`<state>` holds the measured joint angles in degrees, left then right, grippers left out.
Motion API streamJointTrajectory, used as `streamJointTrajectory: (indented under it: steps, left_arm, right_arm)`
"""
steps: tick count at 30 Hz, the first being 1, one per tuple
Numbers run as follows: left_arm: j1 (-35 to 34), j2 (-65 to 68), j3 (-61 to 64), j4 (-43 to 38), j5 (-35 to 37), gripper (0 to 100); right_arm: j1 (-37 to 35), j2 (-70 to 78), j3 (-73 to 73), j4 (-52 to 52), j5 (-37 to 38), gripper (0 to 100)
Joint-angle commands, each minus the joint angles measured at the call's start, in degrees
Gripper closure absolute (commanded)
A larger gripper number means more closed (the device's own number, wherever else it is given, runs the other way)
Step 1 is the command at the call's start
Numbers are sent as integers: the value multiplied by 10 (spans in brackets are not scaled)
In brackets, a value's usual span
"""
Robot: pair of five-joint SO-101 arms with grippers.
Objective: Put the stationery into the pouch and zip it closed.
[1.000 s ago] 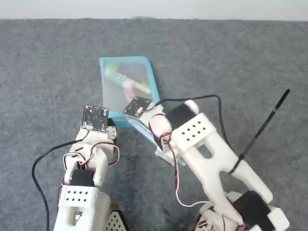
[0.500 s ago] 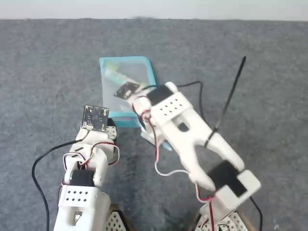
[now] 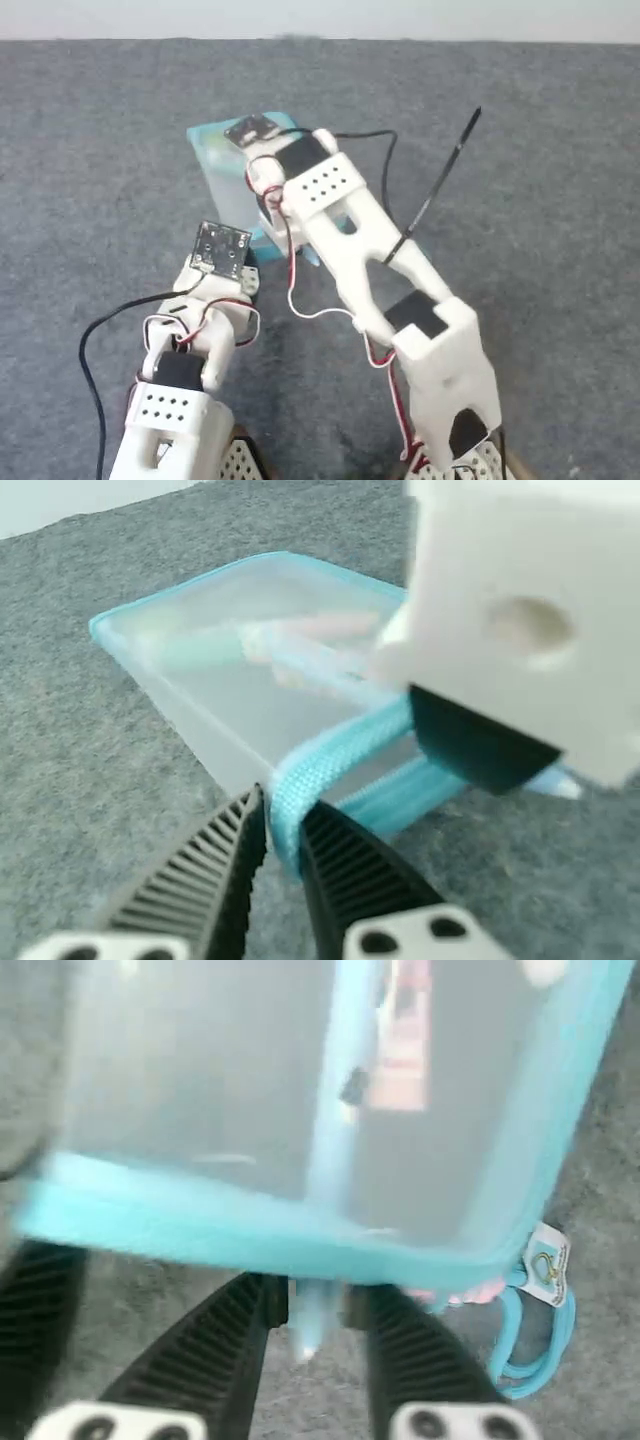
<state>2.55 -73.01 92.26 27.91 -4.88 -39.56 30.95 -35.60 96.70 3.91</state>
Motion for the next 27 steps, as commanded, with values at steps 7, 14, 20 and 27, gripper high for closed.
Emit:
streamJointTrajectory:
  steps: [7, 14, 20, 27]
  left_arm:
    - [11, -11, -26, 1, -10, 987]
    - [-18, -11, -31, -2, -8, 987]
    - [-140, -11, -73, 1, 84, 987]
    - [-70, -11, -94, 59, 90, 987]
  right_arm:
    - [45, -59, -67, 22, 10, 757]
    - [119, -142, -67, 54, 55, 801]
    - [160, -186, 35, 22, 76, 818]
    - [156, -305, 375, -204, 81, 818]
